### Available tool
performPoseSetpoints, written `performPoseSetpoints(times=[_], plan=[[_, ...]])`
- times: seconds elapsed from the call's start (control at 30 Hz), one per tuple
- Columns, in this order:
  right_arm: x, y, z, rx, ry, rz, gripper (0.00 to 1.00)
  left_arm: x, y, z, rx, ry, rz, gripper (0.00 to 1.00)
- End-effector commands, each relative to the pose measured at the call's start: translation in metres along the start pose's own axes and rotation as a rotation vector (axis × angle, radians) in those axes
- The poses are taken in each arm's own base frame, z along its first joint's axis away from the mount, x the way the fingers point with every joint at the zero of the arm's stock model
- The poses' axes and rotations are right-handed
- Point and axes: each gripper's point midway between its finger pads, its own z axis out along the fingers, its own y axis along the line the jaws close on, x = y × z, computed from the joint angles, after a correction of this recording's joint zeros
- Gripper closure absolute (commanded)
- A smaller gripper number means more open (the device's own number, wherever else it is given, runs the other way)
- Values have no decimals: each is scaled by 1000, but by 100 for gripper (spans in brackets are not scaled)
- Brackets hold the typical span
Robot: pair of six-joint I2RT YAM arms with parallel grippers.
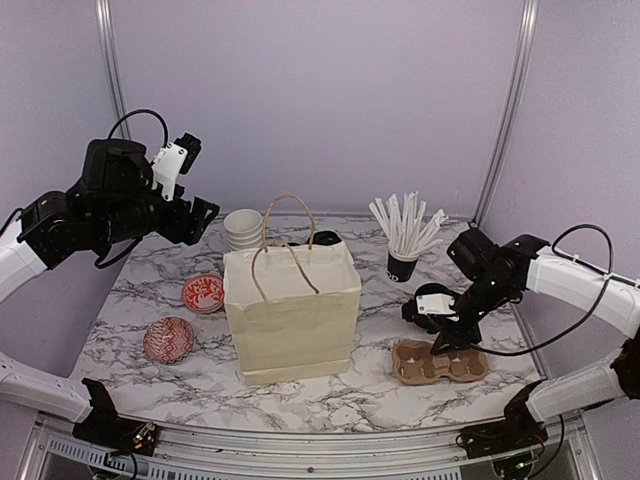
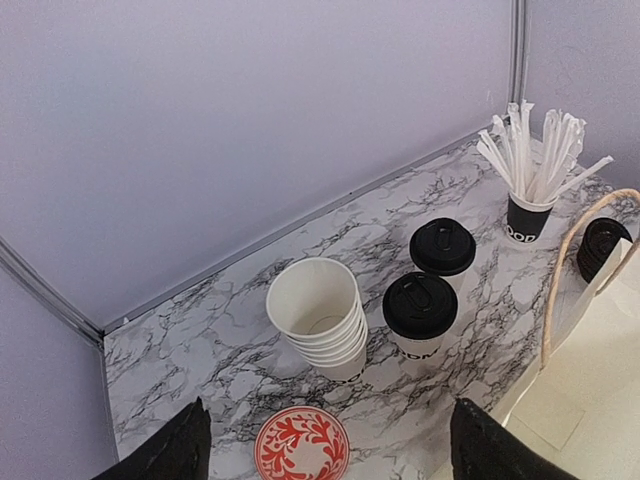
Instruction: Pack the takeout coffee
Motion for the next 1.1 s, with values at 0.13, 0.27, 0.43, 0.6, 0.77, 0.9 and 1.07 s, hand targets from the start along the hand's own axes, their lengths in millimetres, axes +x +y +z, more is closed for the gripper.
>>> performPoseSetpoints(times=[0.13, 0.27, 0.43, 0.6, 0.77, 0.9, 1.07], plan=[[39, 0, 10, 68, 134, -98, 48, -2, -8, 5, 45, -10, -14, 17], [46, -2, 20, 57, 163, -94, 48, 0, -9, 5, 48, -6, -16, 17], [49, -7, 27, 61, 179, -88, 46, 3, -8, 6, 42, -1, -13, 16], [50, -12, 32, 68, 186, -85, 46, 7, -9, 8, 39, 9, -10, 16], [52, -11, 36, 57, 194, -76, 47, 10, -9, 10, 36, 17, -7, 16], [55, -9, 38, 47, 201, -74, 48, 12, -8, 11, 29, 24, 0, 16], [56, -5, 38, 37, 200, -67, 50, 14, -9, 13, 27, 31, 5, 15]])
